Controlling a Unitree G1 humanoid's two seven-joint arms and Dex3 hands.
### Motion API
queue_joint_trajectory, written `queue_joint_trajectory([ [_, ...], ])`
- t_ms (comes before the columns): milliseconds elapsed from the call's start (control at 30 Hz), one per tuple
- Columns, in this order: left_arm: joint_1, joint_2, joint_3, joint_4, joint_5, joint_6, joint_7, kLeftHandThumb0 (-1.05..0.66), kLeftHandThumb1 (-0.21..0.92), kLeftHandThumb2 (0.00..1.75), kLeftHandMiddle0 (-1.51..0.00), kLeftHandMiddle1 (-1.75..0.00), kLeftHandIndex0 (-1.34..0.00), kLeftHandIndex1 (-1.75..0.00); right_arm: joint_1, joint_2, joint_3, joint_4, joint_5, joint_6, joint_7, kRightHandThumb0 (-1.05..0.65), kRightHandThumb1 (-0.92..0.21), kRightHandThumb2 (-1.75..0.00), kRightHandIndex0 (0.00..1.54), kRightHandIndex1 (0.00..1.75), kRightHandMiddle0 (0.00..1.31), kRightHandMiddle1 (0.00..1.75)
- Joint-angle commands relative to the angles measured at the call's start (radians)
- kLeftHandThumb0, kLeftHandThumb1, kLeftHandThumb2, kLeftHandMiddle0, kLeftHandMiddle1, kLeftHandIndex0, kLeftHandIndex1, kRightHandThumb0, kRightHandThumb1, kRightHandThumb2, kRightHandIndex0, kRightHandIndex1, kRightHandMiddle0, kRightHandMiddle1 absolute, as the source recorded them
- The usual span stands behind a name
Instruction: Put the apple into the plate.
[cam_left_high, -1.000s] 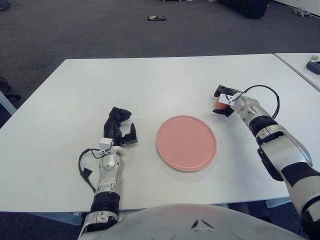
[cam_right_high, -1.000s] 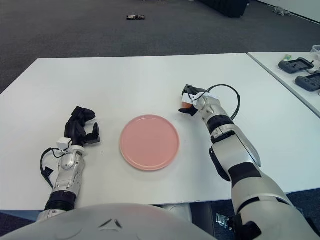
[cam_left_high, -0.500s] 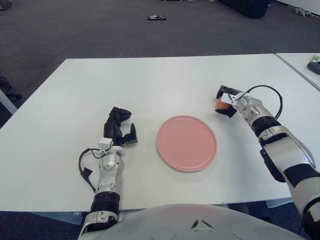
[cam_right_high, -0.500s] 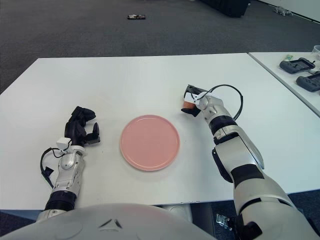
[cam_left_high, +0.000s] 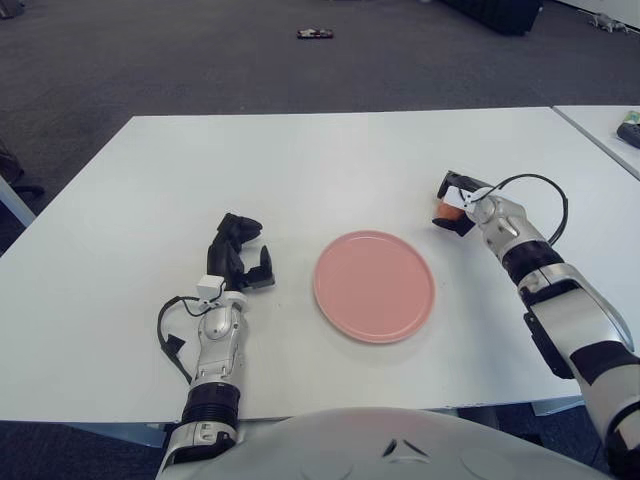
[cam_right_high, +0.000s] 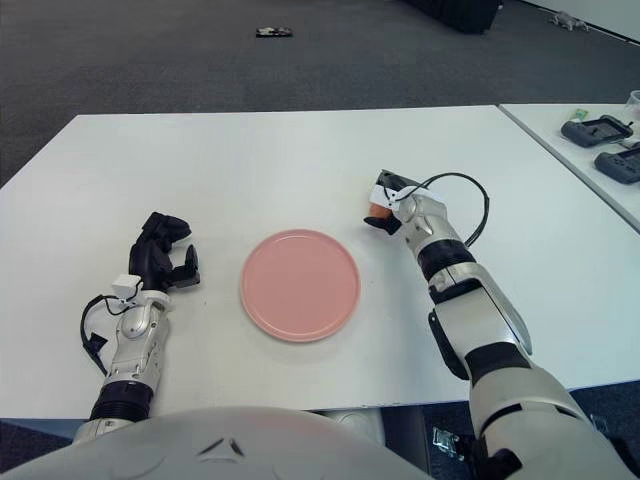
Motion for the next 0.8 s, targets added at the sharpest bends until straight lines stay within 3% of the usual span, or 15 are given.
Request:
queue_joint_trajectory([
  [0,0.034,-0.007,0.005,0.044,0.007,0.036,0.016,-0.01,0.01,1.67,-0.86,-1.70,-0.61,-1.75,0.030,-0.009,-0.041,-0.026,0.018,-0.002,-0.089,-0.01,-0.06,-1.60,0.78,1.71,0.60,1.74],
  [333,0.030,-0.006,0.003,0.041,0.008,0.039,0.022,-0.01,0.01,1.67,-0.86,-1.71,-0.60,-1.75,0.096,0.037,-0.143,-0.106,0.078,-0.059,-0.317,0.00,0.09,-1.71,0.97,1.56,0.69,1.75],
  [767,0.027,-0.007,0.010,0.051,-0.013,0.019,0.001,-0.01,0.00,1.67,-0.87,-1.70,-0.61,-1.75,0.131,0.051,-0.194,-0.142,0.115,-0.165,-0.439,0.00,0.08,-1.74,0.93,1.67,0.69,1.75],
])
